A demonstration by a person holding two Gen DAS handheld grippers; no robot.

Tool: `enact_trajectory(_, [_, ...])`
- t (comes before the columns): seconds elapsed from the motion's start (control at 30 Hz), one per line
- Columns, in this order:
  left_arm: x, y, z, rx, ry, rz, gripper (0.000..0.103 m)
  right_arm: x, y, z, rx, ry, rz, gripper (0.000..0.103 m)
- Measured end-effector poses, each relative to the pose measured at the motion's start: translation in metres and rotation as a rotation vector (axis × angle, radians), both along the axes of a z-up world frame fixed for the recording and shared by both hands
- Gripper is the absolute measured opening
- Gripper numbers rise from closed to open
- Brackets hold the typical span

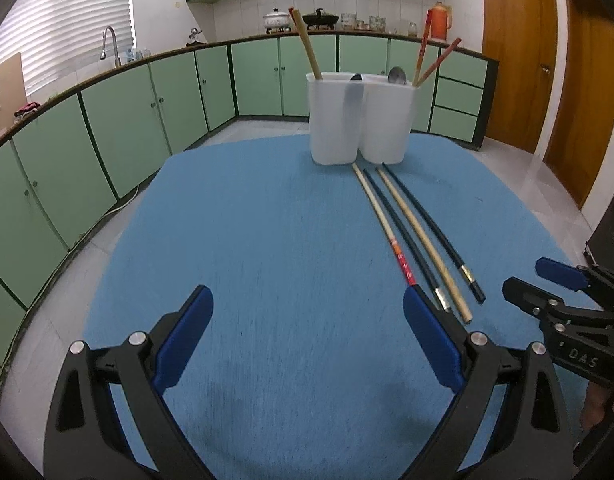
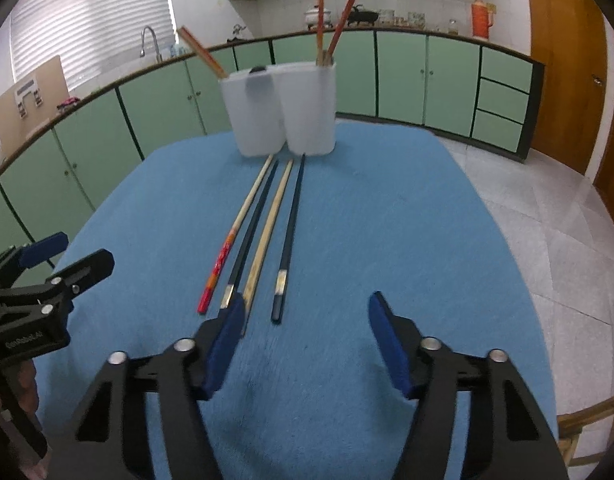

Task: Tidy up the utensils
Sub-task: 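Move both open tools back down over the remaining chopsticks on the mat, then grasp a black chopstick with the right tool while the left tool grasps the last red-patterned chopstick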

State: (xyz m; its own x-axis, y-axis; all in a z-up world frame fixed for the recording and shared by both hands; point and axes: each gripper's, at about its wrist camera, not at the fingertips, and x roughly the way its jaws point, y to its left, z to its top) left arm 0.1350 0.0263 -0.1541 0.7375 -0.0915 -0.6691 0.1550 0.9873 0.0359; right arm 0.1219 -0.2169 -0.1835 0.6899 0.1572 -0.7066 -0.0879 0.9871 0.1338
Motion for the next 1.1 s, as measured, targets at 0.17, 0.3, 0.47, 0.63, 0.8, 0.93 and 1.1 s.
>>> enact_trajectory(0.17, [0.002, -0.001, -0.006, -0.01, 0.018, 0.004, 0.093, 0.003, 0.006, -0.012, -0.004, 0.035, 0.015, 0.038])
enact_trajectory(0.3, [0.003, -0.002, -0.008, -0.011, 0.024, 0.003, 0.093, 0.004, 0.01, -0.018, -0.003, 0.057, 0.02, 0.03])
enact_trajectory(0.47, [0.005, -0.005, -0.012, -0.015, 0.033, 0.004, 0.093, 0.005, 0.013, -0.022, -0.006, 0.069, 0.028, 0.025])
enact_trajectory(0.63, [0.007, -0.007, -0.015, -0.021, 0.043, 0.002, 0.093, 0.008, 0.015, -0.022, -0.006, 0.073, 0.028, 0.022])
enact_trajectory(0.8, [0.01, -0.009, -0.019, -0.028, 0.051, 0.002, 0.093, 0.011, 0.018, -0.021, -0.018, 0.076, 0.029, 0.019])
enact_trajectory(0.93, [0.011, -0.01, -0.022, -0.036, 0.059, 0.002, 0.093, 0.014, 0.021, -0.021, -0.034, 0.077, 0.028, 0.018])
enact_trajectory(1.1, [0.012, -0.012, -0.025, -0.051, 0.063, 0.001, 0.093, 0.015, 0.022, -0.023, -0.045, 0.074, 0.021, 0.015])
